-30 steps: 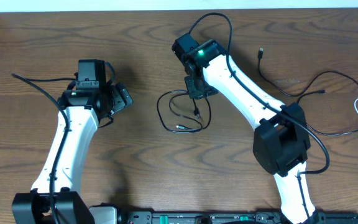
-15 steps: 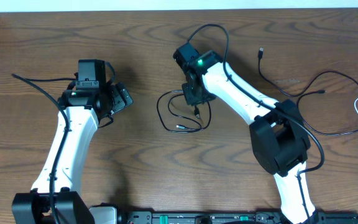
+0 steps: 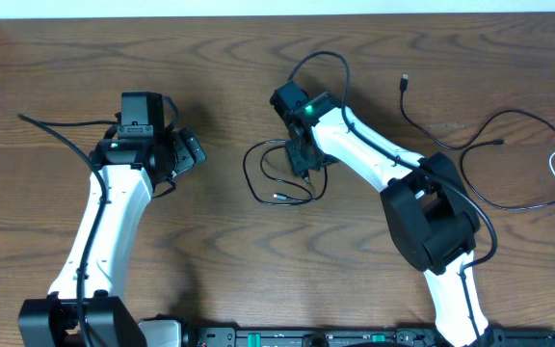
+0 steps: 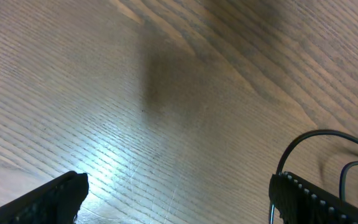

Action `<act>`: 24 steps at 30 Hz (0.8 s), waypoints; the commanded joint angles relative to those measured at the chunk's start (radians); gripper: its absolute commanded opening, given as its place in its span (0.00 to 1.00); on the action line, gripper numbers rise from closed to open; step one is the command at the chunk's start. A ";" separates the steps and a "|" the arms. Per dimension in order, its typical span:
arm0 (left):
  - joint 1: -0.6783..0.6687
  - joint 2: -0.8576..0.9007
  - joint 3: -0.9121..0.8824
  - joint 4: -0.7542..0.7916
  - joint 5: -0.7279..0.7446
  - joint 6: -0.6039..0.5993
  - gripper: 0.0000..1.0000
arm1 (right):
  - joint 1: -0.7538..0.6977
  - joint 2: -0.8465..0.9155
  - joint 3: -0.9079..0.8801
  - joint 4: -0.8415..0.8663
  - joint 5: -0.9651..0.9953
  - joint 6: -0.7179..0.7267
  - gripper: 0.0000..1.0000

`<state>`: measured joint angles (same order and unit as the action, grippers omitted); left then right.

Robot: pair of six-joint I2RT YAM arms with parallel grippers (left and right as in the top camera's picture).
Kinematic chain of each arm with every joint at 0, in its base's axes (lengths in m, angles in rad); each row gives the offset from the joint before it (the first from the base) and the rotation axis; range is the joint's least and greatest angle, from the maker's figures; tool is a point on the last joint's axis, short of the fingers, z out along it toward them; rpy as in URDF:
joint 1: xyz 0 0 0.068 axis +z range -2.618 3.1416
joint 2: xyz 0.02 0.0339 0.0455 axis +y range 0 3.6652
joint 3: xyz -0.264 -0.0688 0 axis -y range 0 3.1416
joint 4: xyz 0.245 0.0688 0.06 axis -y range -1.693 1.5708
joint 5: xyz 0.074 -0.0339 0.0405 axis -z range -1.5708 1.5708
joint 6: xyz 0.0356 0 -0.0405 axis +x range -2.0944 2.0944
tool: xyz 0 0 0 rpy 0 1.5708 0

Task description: Untangle cables

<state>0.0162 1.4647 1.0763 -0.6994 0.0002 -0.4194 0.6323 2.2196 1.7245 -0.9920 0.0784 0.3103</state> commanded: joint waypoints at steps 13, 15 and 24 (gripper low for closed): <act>0.002 0.005 0.008 -0.003 -0.012 -0.005 0.98 | 0.012 0.008 -0.105 0.090 -0.024 0.184 0.80; 0.002 0.005 0.008 -0.003 -0.012 -0.005 0.98 | 0.015 0.008 -0.124 0.108 -0.016 0.193 0.67; 0.002 0.005 0.007 -0.003 -0.012 -0.005 0.98 | 0.014 0.008 -0.131 0.101 -0.002 0.208 0.01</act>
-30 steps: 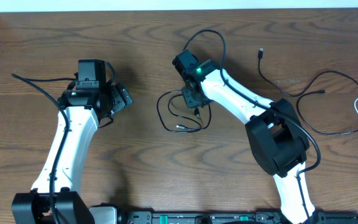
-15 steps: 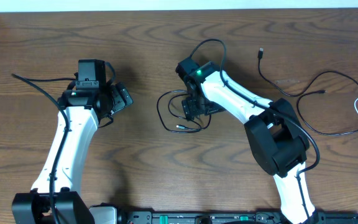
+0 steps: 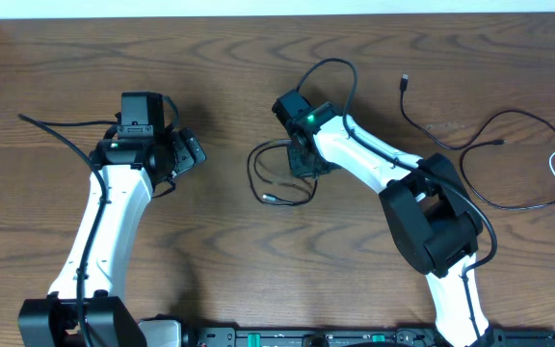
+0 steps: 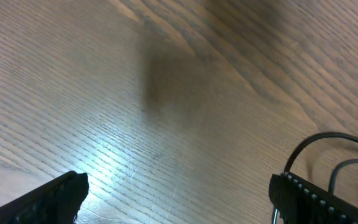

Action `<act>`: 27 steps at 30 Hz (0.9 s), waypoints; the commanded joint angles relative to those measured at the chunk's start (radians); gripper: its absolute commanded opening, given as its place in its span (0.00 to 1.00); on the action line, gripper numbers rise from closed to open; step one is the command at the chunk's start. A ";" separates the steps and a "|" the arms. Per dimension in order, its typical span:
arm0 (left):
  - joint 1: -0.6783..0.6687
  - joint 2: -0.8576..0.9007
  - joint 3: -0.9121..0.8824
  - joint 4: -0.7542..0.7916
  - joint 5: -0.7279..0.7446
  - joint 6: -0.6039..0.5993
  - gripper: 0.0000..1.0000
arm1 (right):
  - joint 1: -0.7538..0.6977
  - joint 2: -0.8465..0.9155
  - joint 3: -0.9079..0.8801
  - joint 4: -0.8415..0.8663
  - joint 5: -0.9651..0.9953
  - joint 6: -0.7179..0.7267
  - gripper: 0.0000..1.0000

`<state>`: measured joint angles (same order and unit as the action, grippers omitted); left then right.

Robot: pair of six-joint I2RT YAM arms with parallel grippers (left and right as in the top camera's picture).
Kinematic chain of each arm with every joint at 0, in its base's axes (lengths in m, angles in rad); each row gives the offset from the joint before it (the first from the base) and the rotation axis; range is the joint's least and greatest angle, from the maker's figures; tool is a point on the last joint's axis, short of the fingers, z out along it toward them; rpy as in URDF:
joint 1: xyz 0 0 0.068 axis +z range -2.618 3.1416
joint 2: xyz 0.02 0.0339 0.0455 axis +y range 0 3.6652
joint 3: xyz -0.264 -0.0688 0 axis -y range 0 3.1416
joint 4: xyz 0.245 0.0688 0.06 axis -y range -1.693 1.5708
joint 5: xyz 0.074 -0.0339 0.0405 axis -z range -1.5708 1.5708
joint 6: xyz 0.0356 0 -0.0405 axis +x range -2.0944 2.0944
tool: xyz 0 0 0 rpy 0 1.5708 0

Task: Untangle cables
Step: 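Carry the black cable to the upper right with the right gripper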

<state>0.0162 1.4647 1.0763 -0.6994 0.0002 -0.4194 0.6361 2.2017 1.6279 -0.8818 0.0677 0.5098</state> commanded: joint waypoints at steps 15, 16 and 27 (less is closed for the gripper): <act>0.002 0.005 0.008 -0.003 -0.012 -0.005 0.98 | -0.004 0.006 0.019 -0.089 0.067 -0.090 0.01; 0.002 0.005 0.008 -0.003 -0.012 -0.005 0.98 | -0.009 0.002 0.031 -0.113 0.113 -0.092 0.01; 0.002 0.005 0.008 -0.003 -0.012 -0.005 0.98 | -0.090 -0.033 0.066 -0.367 0.504 -0.106 0.01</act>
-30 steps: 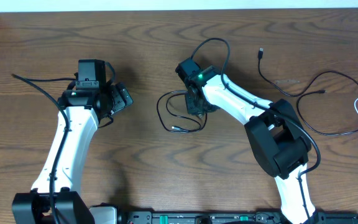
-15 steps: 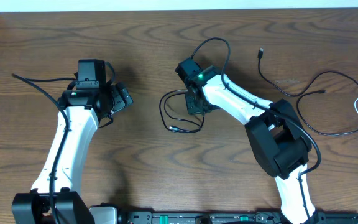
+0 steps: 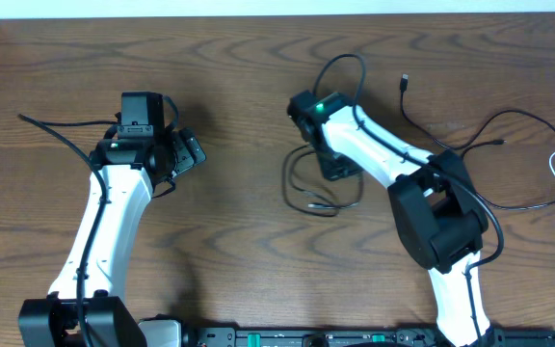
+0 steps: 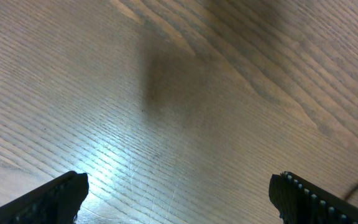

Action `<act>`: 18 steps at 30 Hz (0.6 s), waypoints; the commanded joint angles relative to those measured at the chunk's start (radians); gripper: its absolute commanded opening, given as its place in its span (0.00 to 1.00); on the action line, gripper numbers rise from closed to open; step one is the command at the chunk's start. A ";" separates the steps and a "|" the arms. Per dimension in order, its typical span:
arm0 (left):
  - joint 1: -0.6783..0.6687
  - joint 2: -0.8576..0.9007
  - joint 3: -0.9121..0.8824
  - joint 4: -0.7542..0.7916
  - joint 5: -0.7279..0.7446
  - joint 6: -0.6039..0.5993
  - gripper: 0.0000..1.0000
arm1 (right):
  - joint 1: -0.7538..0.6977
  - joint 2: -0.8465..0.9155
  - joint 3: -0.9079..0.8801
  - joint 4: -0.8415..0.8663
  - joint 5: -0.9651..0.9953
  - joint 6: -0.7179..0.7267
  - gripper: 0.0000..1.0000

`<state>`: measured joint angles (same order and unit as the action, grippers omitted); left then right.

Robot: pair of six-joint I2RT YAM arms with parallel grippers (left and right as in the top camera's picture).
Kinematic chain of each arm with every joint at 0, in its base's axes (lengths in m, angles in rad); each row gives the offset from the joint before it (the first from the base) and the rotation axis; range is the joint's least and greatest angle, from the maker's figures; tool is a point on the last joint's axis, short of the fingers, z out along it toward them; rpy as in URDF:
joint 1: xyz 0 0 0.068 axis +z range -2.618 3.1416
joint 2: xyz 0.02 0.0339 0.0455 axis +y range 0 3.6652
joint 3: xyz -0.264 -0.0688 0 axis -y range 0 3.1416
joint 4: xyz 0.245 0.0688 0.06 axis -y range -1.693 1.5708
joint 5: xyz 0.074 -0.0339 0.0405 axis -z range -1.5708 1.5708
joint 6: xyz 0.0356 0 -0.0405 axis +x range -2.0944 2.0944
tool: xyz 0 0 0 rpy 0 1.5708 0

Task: Untangle cables
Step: 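Carry the black cable to the upper right with the right gripper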

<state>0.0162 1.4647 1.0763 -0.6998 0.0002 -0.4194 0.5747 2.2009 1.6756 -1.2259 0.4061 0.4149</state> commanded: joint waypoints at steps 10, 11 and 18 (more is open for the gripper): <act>0.002 0.005 0.008 -0.003 -0.012 -0.005 0.98 | -0.217 -0.032 0.018 -0.022 0.181 -0.012 0.01; 0.002 0.005 0.008 -0.003 -0.012 -0.005 0.98 | -0.241 -0.032 0.018 -0.015 0.168 -0.012 0.01; 0.002 0.005 0.008 -0.003 -0.012 -0.005 0.98 | -0.417 -0.029 0.012 0.050 0.095 -0.013 0.01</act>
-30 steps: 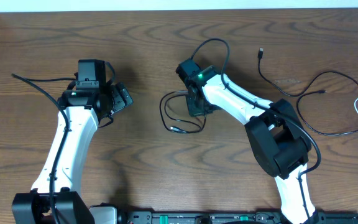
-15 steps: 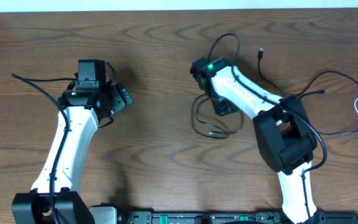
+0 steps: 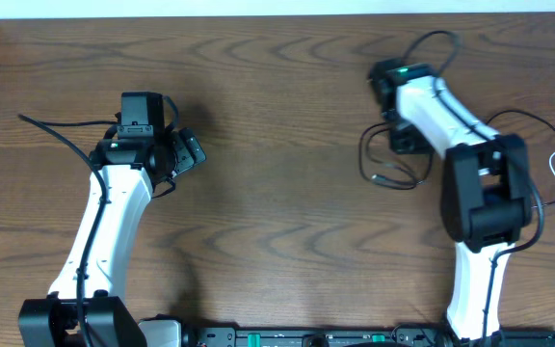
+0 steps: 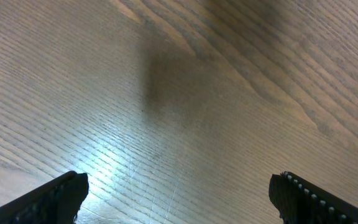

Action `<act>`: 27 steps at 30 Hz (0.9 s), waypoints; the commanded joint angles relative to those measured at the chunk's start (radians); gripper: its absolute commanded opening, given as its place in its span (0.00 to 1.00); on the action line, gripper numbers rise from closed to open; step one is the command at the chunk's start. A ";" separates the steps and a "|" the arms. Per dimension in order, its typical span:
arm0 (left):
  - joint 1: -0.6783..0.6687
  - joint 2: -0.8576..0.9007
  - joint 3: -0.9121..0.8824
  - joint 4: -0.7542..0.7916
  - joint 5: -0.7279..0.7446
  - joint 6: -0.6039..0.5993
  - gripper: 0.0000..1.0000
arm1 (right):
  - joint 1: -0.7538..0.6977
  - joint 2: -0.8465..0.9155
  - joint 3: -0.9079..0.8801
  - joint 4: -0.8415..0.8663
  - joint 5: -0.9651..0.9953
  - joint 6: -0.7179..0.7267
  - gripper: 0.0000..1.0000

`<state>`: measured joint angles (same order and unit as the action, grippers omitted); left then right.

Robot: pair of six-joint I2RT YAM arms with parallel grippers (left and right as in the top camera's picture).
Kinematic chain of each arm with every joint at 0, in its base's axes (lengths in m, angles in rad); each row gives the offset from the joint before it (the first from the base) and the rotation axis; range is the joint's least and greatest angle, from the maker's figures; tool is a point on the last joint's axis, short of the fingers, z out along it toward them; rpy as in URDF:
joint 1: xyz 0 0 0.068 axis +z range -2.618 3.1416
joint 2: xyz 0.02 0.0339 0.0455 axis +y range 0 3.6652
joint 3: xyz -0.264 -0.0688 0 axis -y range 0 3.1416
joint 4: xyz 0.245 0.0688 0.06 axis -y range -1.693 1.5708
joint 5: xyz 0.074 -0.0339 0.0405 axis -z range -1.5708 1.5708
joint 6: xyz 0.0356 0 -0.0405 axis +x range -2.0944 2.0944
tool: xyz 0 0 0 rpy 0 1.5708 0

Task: Untangle cables
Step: 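Carry the black cable to the upper right with the right gripper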

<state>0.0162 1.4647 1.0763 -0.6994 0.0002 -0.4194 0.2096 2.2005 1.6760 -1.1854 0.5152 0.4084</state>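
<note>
A thin black cable (image 3: 361, 154) lies in a loose loop right of the table's middle, its plug end pointing left. My right gripper (image 3: 402, 145) is pressed down at the top of that loop and shut on it. A second black cable (image 3: 538, 118) curves along the far right, partly hidden by the right arm. A white cable lies at the right edge. My left gripper (image 3: 189, 152) rests over bare wood at the left. In the left wrist view the left gripper (image 4: 179, 208) is open, its fingers (image 4: 48, 199) wide apart with nothing between them.
A black lead (image 3: 41, 123) trails from the left arm toward the left edge. The wooden table (image 3: 277, 241) ends at a white wall along the back.
My right gripper has moved right and toward the back, and the black loop has come with it, from the table's middle to right of it. The cable's edge has left the left wrist view.
The right gripper first held the black loop near the table's centre, close to the left gripper. At each later moment the gripper and loop stood further right, now close to the other cables. The left arm has stayed still and open throughout.
</note>
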 commanded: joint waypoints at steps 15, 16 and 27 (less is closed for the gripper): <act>0.002 0.005 0.008 -0.003 -0.012 -0.005 0.98 | -0.392 -0.029 0.009 0.050 -0.071 -0.024 0.01; 0.002 0.005 0.008 -0.003 -0.012 -0.005 0.98 | -0.409 -0.029 0.010 0.050 -0.082 -0.024 0.01; 0.002 0.005 0.008 -0.003 -0.012 -0.005 0.98 | -0.534 -0.029 0.010 0.054 -0.216 -0.024 0.04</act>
<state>0.0162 1.4647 1.0763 -0.6994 0.0002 -0.4194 -0.3092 2.2005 1.6760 -1.1324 0.3550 0.3908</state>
